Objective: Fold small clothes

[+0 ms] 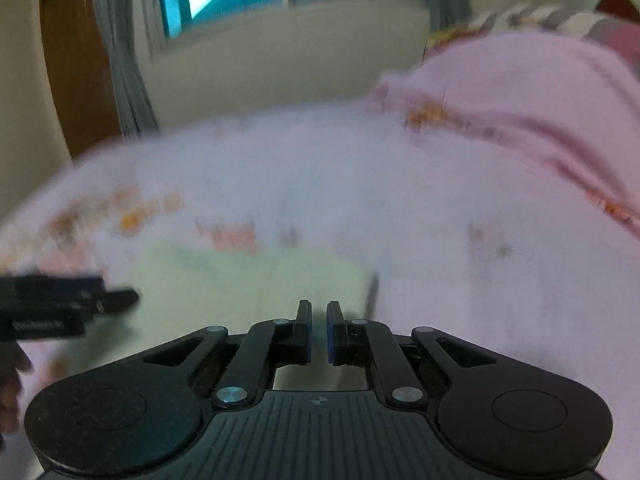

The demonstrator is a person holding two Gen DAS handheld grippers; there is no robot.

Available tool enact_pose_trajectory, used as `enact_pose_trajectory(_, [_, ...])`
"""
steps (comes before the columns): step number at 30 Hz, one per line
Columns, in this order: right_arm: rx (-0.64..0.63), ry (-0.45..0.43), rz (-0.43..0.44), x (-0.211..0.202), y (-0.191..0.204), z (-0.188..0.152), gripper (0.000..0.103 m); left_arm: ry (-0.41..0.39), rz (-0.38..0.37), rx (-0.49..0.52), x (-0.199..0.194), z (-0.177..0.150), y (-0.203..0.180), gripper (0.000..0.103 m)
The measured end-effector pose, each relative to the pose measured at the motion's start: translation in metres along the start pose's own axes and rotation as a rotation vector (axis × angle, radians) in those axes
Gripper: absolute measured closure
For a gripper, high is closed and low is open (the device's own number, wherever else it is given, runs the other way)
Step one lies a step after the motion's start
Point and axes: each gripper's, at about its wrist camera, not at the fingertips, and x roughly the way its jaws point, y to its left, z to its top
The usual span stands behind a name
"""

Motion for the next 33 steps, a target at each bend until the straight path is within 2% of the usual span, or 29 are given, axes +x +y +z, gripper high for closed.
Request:
enact_pose_trajectory(1, [-0.038,0.049,-0.023,0.012,0.002,-0.006,0.098,-0.008,0.006,0.021,0.002,-0.004,-0.004,0.032])
enact_pose_trajectory(3, [-0.072,0.031,-0.051,0.008,0.004,-0.009,0.098,0.006,0.003,-0.031,-0.002,-0.001,-0.002,0.034])
enact_pose_trajectory(4, [-0.047,0.012,-0.035,-0.003,0.002,-0.009,0.098,-0.002,-0.017,-0.064,-0.013,0.0,0.0,0.037])
enact_pose_trajectory(6, [-0.003,-0.077,0.04,-0.042,-0.004,-0.021,0.098,-0.054,-0.074,-0.08,-0.046,-0.009,0.004,0.034])
enact_pose_trajectory(10, [0.027,-0.09,0.154,-0.102,-0.005,-0.061,0.098,-0.027,-0.121,-0.067,-0.105,-0.059,0.008,0.035])
enact_pose_trajectory(12, [0.043,-0.072,0.174,-0.123,-0.001,-0.085,0.098,0.017,-0.146,-0.12,-0.124,-0.085,0.014,0.037])
enact_pose_trajectory(16, [0.136,-0.054,0.196,-0.151,0.007,-0.117,0.097,0.033,-0.172,-0.159,-0.158,-0.129,0.011,0.037])
enact_pose_trajectory(20, [0.239,-0.079,0.22,-0.16,0.014,-0.126,0.097,0.042,-0.147,-0.068,-0.162,-0.137,-0.013,0.037])
enact_pose_trajectory(22, [0.285,-0.074,0.201,-0.163,0.018,-0.129,0.097,0.025,-0.135,-0.055,-0.16,-0.133,-0.021,0.037])
enact_pose_trajectory(25, [0.338,-0.081,0.194,-0.165,0.02,-0.134,0.095,0.021,-0.057,-0.064,-0.149,-0.132,-0.021,0.037])
enact_pose_trajectory(26, [0.346,-0.072,0.196,-0.163,0.021,-0.135,0.089,0.023,-0.045,-0.083,-0.146,-0.133,-0.019,0.035])
enact_pose_trajectory(27, [0.358,-0.066,0.206,-0.161,0.021,-0.137,0.075,0.023,-0.049,-0.1,-0.145,-0.134,-0.016,0.035])
enact_pose_trajectory(29, [0.375,-0.07,0.199,-0.16,0.021,-0.137,0.064,0.026,-0.043,-0.093,-0.144,-0.137,-0.017,0.034])
enact_pose_trajectory(33, [0.428,-0.056,0.226,-0.157,0.017,-0.139,0.064,0.018,-0.028,-0.077,-0.145,-0.14,-0.02,0.035])
